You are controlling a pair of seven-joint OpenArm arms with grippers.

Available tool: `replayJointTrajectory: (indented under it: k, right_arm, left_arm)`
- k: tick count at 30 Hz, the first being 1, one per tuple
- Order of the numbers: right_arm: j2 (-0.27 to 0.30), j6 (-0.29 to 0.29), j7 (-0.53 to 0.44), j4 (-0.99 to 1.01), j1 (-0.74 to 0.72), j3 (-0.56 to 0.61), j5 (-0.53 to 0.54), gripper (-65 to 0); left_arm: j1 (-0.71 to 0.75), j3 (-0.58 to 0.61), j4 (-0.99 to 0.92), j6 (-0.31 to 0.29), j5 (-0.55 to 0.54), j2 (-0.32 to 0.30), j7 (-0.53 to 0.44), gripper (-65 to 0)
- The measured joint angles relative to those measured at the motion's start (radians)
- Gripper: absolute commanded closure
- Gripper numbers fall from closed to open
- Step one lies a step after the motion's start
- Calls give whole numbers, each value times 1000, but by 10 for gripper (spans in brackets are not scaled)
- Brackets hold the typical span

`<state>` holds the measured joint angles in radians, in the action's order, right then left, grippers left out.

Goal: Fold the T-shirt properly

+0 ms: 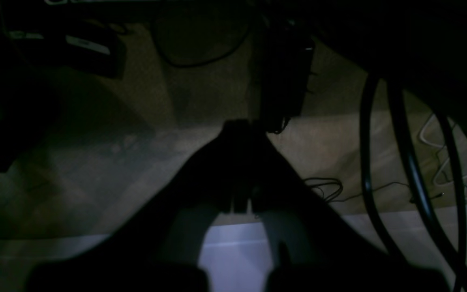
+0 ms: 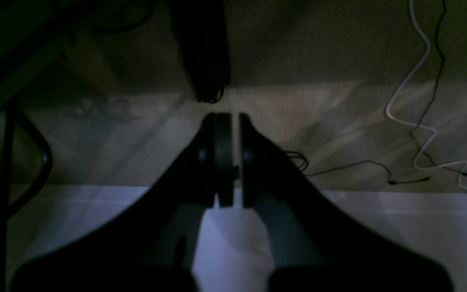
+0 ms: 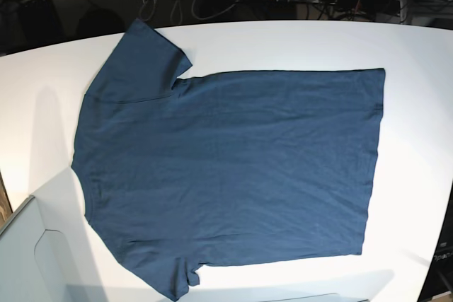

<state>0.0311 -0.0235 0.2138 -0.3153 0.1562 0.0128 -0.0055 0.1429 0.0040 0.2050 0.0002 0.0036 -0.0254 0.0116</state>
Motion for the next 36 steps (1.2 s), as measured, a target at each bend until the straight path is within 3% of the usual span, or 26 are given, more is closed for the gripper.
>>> replayJointTrajectory:
  k: [36]
  right_arm:
    - [16,3,-7,0,14,-1,7,0]
  left_arm:
    - [2,0,0,0,0,-2,0,0]
